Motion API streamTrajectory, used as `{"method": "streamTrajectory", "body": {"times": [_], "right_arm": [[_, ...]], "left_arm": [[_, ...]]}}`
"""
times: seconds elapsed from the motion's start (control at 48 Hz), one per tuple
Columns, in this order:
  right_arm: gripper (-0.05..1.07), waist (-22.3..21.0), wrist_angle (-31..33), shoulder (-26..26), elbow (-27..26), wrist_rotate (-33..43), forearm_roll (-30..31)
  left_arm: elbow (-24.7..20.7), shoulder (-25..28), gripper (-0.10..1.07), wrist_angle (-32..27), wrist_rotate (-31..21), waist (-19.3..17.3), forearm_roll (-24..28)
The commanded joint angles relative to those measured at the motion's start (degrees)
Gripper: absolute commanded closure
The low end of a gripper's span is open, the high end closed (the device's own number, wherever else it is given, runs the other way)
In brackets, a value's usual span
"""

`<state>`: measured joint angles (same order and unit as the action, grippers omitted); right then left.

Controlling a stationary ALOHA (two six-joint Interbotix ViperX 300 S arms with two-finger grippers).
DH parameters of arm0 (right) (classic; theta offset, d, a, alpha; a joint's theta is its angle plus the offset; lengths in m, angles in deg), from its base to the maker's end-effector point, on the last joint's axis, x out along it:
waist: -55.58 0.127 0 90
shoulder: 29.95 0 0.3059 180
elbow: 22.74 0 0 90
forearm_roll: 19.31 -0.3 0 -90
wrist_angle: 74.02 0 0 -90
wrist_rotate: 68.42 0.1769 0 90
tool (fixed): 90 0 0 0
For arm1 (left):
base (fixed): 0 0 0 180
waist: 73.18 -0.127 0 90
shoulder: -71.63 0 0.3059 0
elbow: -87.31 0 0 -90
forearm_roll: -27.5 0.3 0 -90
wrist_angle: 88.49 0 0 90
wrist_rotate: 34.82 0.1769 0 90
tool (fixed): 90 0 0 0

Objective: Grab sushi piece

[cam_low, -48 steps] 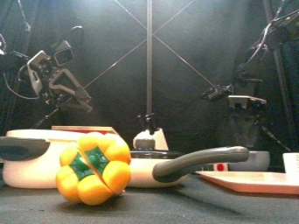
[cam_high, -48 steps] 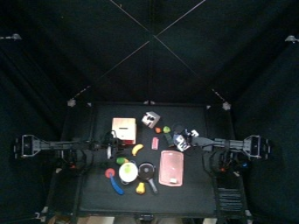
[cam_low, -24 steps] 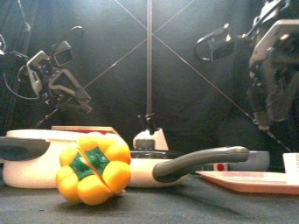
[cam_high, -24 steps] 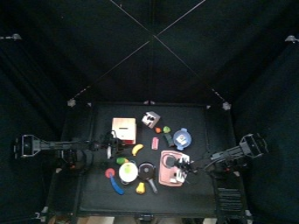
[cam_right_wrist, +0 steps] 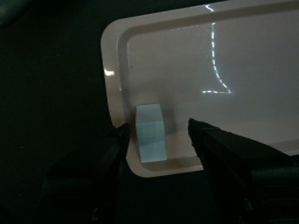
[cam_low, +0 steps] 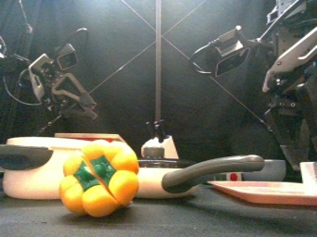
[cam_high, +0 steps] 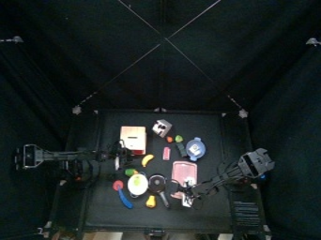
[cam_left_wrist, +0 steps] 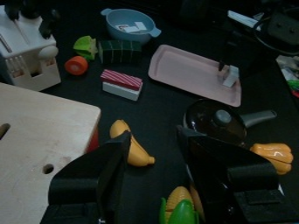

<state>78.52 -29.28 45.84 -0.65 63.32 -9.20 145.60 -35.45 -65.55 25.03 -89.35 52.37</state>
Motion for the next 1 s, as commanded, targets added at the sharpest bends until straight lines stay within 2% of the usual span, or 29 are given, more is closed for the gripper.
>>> {"method": "streamTrajectory", "body": {"times": [0.0,0.417,0.729,0.979], "right_arm": [[0.16,0.1,-0.3,1.1,-0.4,0.0,-0.4],[0.31,0.0,-2.6,1.1,1.9,0.0,-0.8],[0.42,-0.3,1.8,4.4,0.1,0.0,1.1],[0.43,-0.4,2.2,4.5,-0.2,0.0,1.5]], "left_arm": [[-0.7,-0.1,0.14,0.2,0.0,0.0,-0.1],[-0.7,-0.1,0.14,0.2,0.0,0.0,-0.1],[-0.7,-0.1,0.14,0.2,0.0,-0.1,-0.1],[-0.7,-0.1,0.14,0.2,0.0,-0.1,-0.1]]}}
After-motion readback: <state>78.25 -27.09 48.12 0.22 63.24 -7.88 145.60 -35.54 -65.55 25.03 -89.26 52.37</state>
